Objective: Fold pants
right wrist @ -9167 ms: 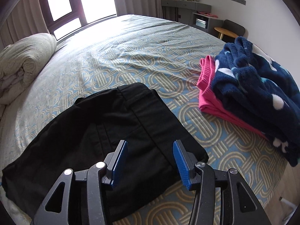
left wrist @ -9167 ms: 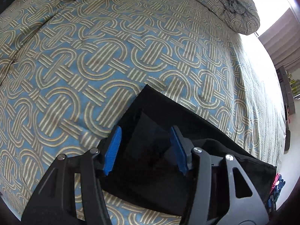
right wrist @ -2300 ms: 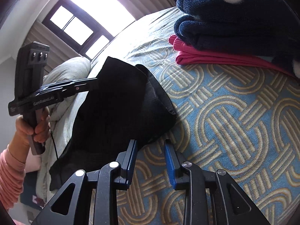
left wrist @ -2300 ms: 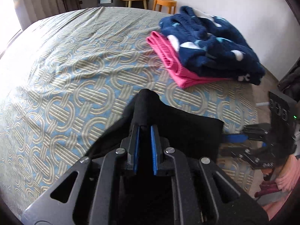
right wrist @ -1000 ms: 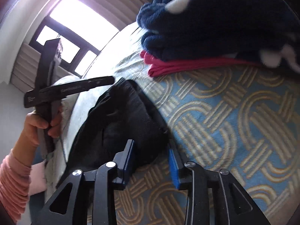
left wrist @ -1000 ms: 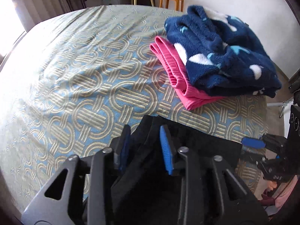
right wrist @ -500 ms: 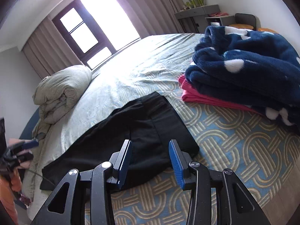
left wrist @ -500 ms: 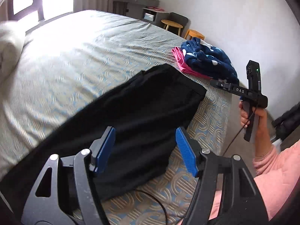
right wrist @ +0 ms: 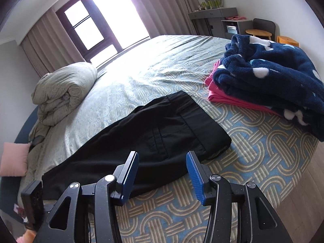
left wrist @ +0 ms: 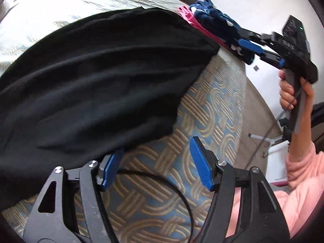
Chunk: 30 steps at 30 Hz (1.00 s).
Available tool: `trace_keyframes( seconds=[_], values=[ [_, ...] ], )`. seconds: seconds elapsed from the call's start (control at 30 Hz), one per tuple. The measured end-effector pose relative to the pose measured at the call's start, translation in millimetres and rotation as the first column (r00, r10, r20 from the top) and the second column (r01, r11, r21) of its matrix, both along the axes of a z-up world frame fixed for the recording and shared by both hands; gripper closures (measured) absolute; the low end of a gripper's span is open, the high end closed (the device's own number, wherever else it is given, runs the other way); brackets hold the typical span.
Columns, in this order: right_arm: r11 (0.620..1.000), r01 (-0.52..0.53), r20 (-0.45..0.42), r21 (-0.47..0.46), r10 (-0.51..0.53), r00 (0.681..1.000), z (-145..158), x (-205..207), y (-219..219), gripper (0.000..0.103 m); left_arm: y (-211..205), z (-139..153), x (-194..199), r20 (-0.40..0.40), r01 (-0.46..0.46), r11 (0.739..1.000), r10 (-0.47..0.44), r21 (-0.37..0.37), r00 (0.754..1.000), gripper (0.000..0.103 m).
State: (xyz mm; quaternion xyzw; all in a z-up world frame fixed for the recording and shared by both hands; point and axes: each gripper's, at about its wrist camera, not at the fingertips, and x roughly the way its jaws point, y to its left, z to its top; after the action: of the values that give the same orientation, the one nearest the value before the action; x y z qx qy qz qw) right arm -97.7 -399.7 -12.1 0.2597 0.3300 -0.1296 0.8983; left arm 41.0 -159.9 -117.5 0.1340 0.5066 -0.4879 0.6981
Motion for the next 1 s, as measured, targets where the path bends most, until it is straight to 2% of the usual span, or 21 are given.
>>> trace_keyframes(
  seconds=[0.07, 0.17, 0.37, 0.53, 0.7, 0.77, 0.9, 1.0],
  values=[
    [1.000, 0.000, -0.008, 0.007, 0.000, 1.000, 0.0, -0.8, 5.6, 0.053, -1.8, 9.5, 9.1, 0.014, -0.039, 0.998, 0.039, -0.043, 0.999, 0.036],
    [1.000, 0.000, -0.015, 0.007, 0.000, 1.000, 1.1, -2.0, 11.3, 0.053, 2.9, 25.2, 13.9, 0.033, -0.034, 0.992, 0.038, -0.118, 0.999, 0.034],
    [1.000, -0.006, -0.040, 0.026, 0.007, 0.999, -7.7, 7.5, 11.6, 0.053, -15.7, 13.3, 8.2, 0.021, 0.021, 0.996, -0.019, -0.082, 1.000, 0.034],
    [0.999, -0.013, -0.038, 0.045, 0.015, 0.999, -11.3, 11.2, 11.2, 0.053, -41.9, 3.6, -9.3, 0.016, 0.105, 0.992, -0.104, -0.064, 0.994, 0.034],
    [1.000, -0.013, -0.059, 0.016, 0.014, 0.998, -13.7, 16.0, 2.1, 0.053, -37.6, 4.9, -24.3, 0.027, 0.173, 0.984, -0.172, -0.036, 0.985, 0.036],
    [0.999, -0.039, -0.060, -0.026, 0.038, 0.997, -11.2, 26.1, -6.1, 0.052, -33.4, 1.5, -20.6, -0.003, 0.157, 0.987, -0.157, -0.033, 0.988, 0.044],
    [0.984, -0.134, -0.096, -0.118, 0.123, 0.988, -10.5, 72.1, -34.2, 0.052, -34.3, -3.6, -15.0, -0.030, 0.096, 0.995, -0.096, -0.027, 0.995, 0.048],
    [0.971, -0.197, -0.133, -0.136, 0.179, 0.975, -15.3, 118.1, -57.7, 0.041, -33.7, -1.0, -12.9, -0.020, 0.040, 0.999, -0.040, -0.023, 0.999, 0.047]
  ],
)
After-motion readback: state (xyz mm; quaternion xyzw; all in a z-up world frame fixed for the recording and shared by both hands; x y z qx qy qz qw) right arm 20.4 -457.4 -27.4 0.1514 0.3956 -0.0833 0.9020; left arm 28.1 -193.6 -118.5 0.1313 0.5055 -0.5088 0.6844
